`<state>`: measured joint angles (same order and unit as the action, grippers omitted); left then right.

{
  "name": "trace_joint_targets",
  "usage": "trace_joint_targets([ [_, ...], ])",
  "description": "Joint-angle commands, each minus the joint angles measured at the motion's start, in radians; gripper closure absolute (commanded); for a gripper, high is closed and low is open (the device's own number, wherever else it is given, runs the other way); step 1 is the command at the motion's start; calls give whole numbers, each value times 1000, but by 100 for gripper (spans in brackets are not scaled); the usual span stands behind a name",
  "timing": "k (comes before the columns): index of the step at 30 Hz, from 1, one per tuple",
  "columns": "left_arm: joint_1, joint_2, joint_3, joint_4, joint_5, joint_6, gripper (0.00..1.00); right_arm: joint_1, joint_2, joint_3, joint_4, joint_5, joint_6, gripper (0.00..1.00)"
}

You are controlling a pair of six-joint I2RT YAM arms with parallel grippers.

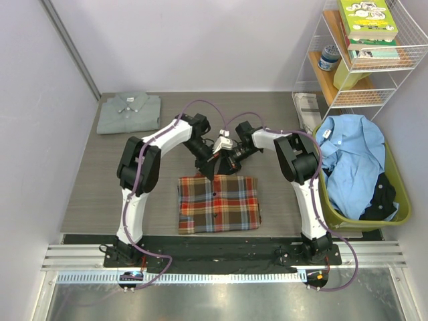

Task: Fold and stack the long sleeve shirts
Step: Fold the shirt

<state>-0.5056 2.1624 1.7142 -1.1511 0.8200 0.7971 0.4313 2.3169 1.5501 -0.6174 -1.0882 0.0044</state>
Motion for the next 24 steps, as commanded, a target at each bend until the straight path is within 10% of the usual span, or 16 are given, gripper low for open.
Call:
trace_joint_targets([
  [1, 16, -41, -10, 34, -25, 11, 100, 9, 7, 21, -27, 62, -44, 81],
  [14, 47, -50, -7, 28, -32, 19, 100, 6, -7, 41, -47, 102, -61, 77],
  [24, 183, -151, 28, 4, 19, -71, 43, -124, -108, 225, -226, 209, -142, 44],
])
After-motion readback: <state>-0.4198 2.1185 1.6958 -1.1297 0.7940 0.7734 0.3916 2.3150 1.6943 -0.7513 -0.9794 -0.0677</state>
